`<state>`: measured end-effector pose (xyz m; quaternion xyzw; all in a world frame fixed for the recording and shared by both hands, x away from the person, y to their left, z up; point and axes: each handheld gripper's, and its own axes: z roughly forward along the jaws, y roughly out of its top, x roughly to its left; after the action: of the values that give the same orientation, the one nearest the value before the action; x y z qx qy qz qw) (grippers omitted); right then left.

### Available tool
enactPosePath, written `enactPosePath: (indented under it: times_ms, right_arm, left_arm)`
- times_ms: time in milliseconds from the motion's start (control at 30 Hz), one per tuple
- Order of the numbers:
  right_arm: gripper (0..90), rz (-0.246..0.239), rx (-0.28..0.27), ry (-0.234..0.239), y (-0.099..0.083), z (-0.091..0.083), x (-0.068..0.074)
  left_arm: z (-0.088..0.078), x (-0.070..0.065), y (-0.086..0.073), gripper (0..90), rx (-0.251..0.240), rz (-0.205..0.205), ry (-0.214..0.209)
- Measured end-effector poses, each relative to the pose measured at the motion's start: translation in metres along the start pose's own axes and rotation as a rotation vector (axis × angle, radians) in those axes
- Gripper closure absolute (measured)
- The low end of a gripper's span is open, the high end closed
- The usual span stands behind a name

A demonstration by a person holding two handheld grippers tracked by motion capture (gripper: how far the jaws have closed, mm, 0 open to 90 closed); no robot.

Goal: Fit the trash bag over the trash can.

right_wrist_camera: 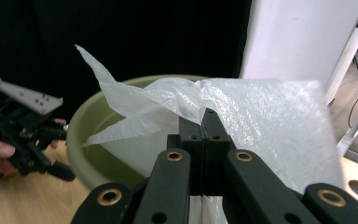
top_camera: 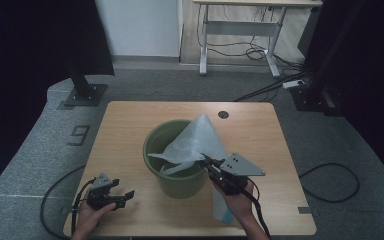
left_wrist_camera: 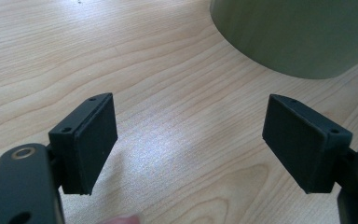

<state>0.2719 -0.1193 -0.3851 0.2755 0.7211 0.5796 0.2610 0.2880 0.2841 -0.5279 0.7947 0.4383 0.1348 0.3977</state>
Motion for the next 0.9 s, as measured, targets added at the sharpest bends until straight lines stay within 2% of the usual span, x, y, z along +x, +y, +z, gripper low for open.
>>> enactPosePath:
  times_ms: [100, 167, 267, 333, 433, 467, 533, 567, 600, 633, 800, 833, 900]
  right_arm:
    - [88.6, 0.000, 0.011, 0.006, -0.004, 0.001, 0.003]
    - [88.1, 0.014, 0.028, 0.033, -0.009, 0.002, 0.004]
    - [85.8, 0.014, 0.031, 0.034, -0.011, 0.003, 0.006]
    - [82.6, 0.008, 0.038, 0.032, -0.013, 0.004, 0.008]
    - [68.7, -0.021, 0.022, 0.052, -0.014, 0.001, 0.012]
    - [68.7, -0.021, 0.022, 0.052, -0.014, 0.001, 0.012]
    - [58.9, -0.045, 0.002, 0.056, -0.015, -0.006, 0.016]
    - [50.3, -0.037, -0.016, 0.049, -0.016, -0.012, 0.021]
    - [50.3, -0.037, -0.016, 0.049, -0.016, -0.012, 0.021]
    - [45.6, -0.030, -0.035, 0.044, -0.018, -0.020, 0.025]
    - [43.6, -0.049, -0.035, 0.018, -0.023, -0.036, 0.029]
    - [42.8, -0.039, -0.037, -0.010, -0.026, -0.045, 0.026]
    - [42.2, -0.023, -0.039, -0.022, -0.029, -0.050, 0.024]
  left_arm:
    - [0.000, 0.000, 0.000, 17.7, 0.002, 0.002, 0.001]
    - [0.001, 0.001, -0.001, 17.7, 0.006, 0.001, 0.002]
    - [0.002, 0.001, -0.001, 17.8, 0.011, 0.001, 0.002]
    - [0.002, 0.001, -0.001, 17.8, 0.013, 0.003, 0.002]
    - [0.002, 0.001, -0.001, 17.8, 0.010, 0.000, 0.003]
    - [0.002, 0.001, -0.001, 17.8, 0.007, -0.004, 0.002]
    - [0.001, 0.002, -0.001, 17.8, 0.004, -0.008, 0.000]
    - [0.002, 0.002, -0.001, 17.8, 0.002, -0.011, -0.001]
    - [0.002, 0.002, -0.001, 17.8, 0.002, -0.011, -0.001]
    - [0.002, 0.001, -0.001, 17.8, 0.002, -0.010, -0.004]
    - [0.001, 0.000, -0.001, 18.0, -0.001, -0.008, -0.003]
    - [0.001, 0.000, -0.001, 18.0, -0.003, -0.010, -0.002]
    - [0.001, 0.001, -0.001, 18.0, -0.004, -0.012, -0.002]
